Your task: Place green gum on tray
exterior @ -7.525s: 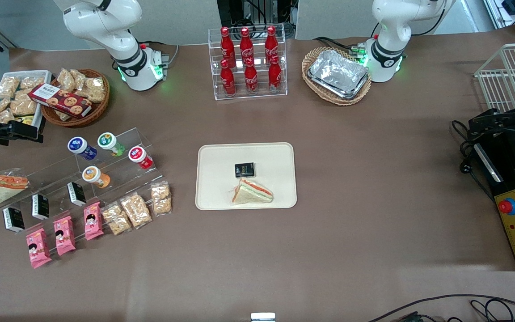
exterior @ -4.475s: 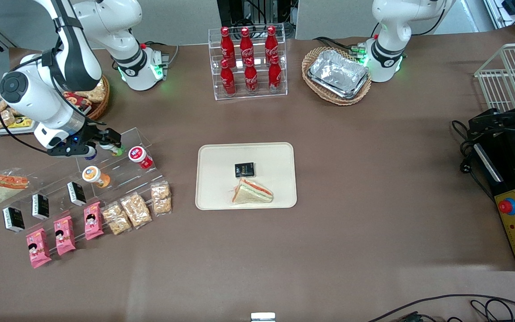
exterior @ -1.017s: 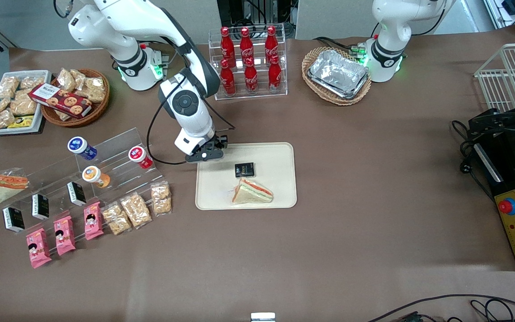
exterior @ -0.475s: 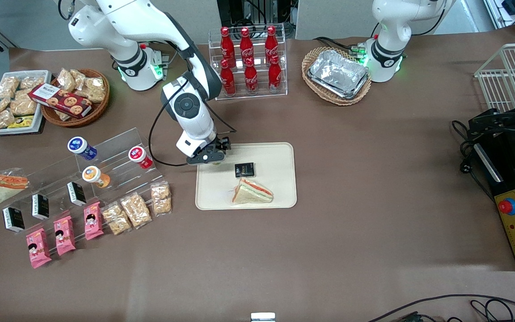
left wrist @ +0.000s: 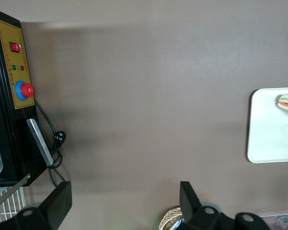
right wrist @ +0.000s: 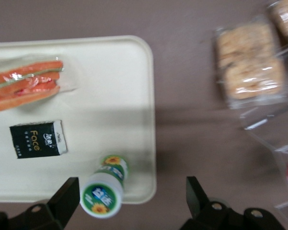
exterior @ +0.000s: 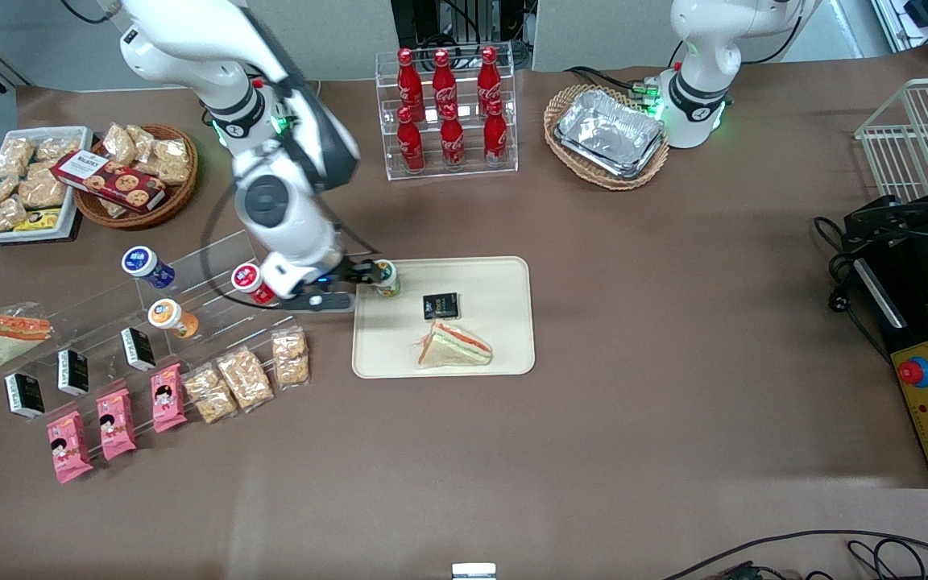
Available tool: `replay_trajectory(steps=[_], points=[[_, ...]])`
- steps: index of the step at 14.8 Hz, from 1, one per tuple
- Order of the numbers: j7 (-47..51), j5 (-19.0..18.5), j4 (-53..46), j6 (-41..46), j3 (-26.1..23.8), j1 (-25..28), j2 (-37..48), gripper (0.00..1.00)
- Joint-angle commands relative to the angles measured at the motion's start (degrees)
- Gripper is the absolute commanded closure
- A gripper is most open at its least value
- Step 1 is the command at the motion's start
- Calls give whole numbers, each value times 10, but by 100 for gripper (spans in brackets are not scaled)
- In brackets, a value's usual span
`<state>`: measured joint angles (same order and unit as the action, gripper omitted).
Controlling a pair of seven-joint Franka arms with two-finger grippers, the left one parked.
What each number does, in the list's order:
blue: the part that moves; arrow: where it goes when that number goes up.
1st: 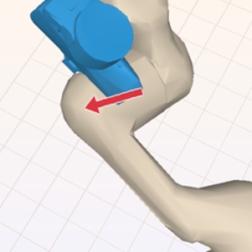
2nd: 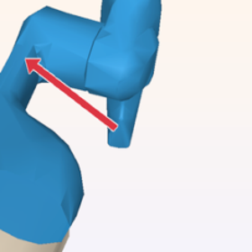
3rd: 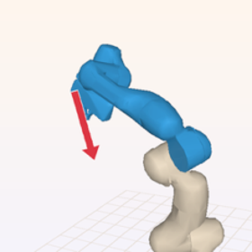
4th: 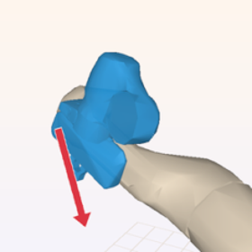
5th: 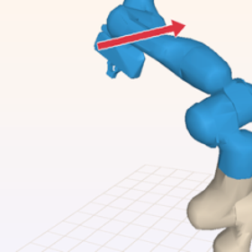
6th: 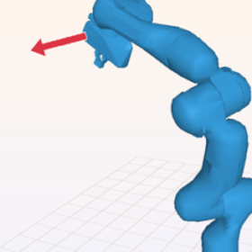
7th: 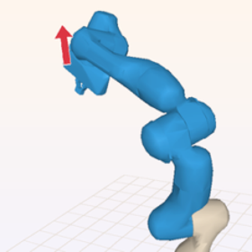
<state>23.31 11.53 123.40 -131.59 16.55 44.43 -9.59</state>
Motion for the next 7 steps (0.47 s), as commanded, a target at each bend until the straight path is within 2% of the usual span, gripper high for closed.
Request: replay_trajectory(steps=[1, 2, 5, 7], points=[[-39, 7, 2, 72, 0, -61, 77, 1], [-51, 2, -4, 97, 1, -79, 91, 1], [-70, -50, -62, 211, 2, -128, 114, 1], [-93, -63, -130, 297, 2, -168, 111, 0]])
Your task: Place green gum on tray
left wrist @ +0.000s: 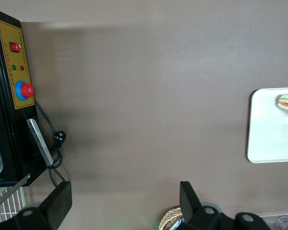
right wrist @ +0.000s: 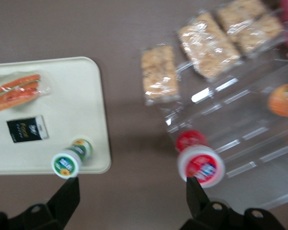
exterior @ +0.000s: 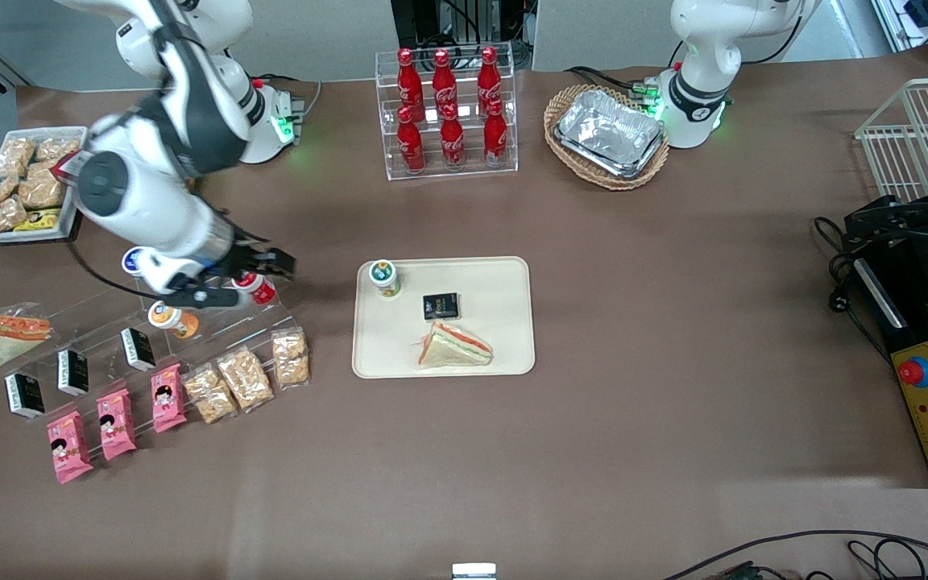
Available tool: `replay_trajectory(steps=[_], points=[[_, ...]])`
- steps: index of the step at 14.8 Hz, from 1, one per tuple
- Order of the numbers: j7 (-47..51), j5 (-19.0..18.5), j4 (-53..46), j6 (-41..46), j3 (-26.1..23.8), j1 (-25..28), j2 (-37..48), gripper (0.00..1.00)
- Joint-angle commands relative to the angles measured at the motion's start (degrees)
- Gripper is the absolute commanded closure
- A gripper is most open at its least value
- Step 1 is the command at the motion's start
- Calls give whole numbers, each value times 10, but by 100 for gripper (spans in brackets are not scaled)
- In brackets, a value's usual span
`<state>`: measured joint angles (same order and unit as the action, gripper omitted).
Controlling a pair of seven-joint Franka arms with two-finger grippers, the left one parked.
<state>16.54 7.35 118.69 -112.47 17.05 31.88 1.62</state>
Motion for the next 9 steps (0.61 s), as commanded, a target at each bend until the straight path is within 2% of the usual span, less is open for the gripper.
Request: replay_trajectory(steps=[1, 5, 9], points=[[-53, -21, -111, 137, -3, -61, -4, 0], [-187, -21, -171, 179, -4, -159, -6, 0], [-224, -21, -295, 282, -3, -215, -64, 0]])
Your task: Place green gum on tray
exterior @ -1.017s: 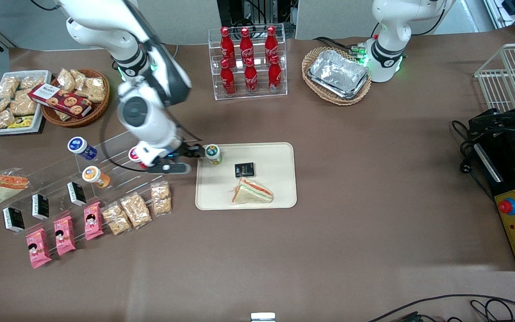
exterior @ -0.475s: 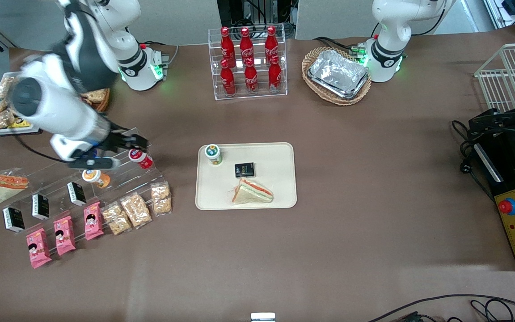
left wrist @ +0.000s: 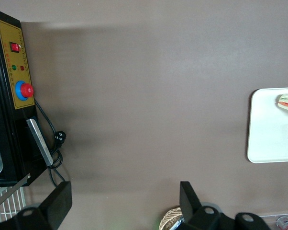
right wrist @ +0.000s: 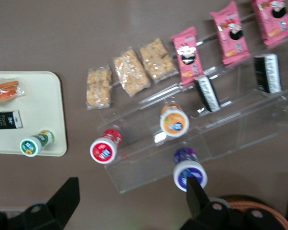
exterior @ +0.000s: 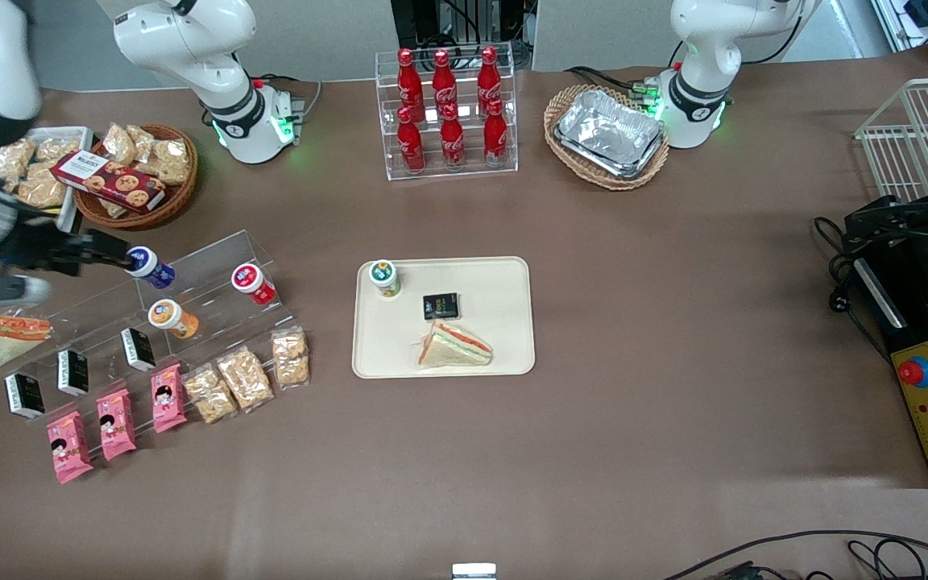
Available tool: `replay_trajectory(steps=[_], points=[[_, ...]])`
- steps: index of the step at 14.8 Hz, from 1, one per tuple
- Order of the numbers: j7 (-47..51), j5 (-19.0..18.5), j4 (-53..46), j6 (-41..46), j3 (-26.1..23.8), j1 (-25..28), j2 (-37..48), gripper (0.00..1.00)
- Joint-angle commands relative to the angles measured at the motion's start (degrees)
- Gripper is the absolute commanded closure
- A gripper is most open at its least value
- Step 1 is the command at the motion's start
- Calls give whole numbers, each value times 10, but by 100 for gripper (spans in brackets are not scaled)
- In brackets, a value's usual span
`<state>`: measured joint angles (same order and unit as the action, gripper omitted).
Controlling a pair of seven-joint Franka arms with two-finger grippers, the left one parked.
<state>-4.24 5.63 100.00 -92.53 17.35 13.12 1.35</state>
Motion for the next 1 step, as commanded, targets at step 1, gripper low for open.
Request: replay_trajectory(steps=[1], points=[[-16, -4, -137, 105, -6, -34, -73, 0]])
